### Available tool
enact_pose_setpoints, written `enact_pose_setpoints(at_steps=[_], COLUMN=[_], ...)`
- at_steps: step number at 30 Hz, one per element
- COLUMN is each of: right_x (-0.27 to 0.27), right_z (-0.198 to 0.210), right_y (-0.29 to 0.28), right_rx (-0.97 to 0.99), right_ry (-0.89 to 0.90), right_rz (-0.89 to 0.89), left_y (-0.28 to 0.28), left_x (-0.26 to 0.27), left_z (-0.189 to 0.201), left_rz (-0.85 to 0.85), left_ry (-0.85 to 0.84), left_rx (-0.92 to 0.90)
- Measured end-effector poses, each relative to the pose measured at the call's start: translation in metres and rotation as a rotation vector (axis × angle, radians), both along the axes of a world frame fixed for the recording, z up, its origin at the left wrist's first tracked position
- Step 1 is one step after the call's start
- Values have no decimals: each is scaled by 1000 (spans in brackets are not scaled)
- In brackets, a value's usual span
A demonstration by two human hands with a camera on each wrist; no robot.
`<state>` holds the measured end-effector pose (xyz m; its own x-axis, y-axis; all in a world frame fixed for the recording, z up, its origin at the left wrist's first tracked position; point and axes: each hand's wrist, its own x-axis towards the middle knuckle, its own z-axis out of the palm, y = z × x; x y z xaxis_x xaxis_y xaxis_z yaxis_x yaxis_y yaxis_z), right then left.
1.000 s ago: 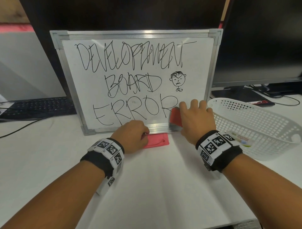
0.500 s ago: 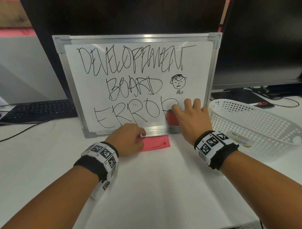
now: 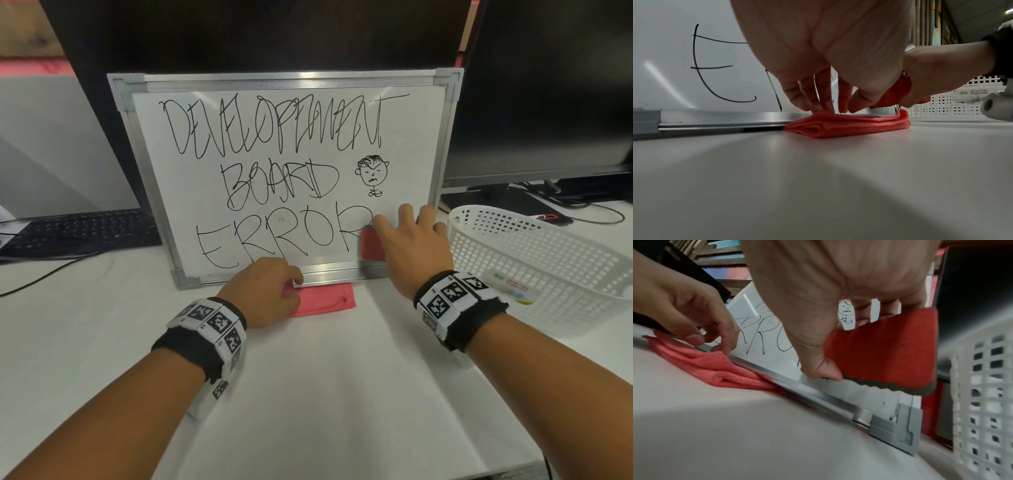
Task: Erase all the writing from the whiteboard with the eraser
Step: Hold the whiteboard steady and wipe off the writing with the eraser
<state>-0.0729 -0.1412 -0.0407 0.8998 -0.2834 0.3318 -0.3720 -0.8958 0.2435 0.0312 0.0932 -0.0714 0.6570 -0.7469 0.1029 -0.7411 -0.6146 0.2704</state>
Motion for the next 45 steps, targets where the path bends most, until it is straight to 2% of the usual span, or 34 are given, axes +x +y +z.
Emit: enact_pose_setpoints(at_steps=[3, 9, 17, 25, 31, 37, 45], right_x=[1, -10, 1, 1, 12, 9, 21], right_z=[-1, 4, -4, -5, -10, -4, -12], right_y=[0, -18, -4, -22, -2, -5, 6], right_rx=[9, 45, 14, 67, 75, 171, 14], right_ry=[7, 57, 39, 23, 29, 36, -57], right_rz=[11, -129, -11, -55, 97, 87, 239], left_y=[0, 0, 1, 2, 3, 5, 6], left_x=[0, 1, -1, -2, -3, -3, -3], left_z=[0, -1, 1, 2, 4, 5, 5], left_rz=[0, 12, 27, 26, 30, 32, 26], left_ry=[-2, 7, 29, -14, 2, 6, -19], left_rx=[-7, -20, -23, -28, -28, -47, -75])
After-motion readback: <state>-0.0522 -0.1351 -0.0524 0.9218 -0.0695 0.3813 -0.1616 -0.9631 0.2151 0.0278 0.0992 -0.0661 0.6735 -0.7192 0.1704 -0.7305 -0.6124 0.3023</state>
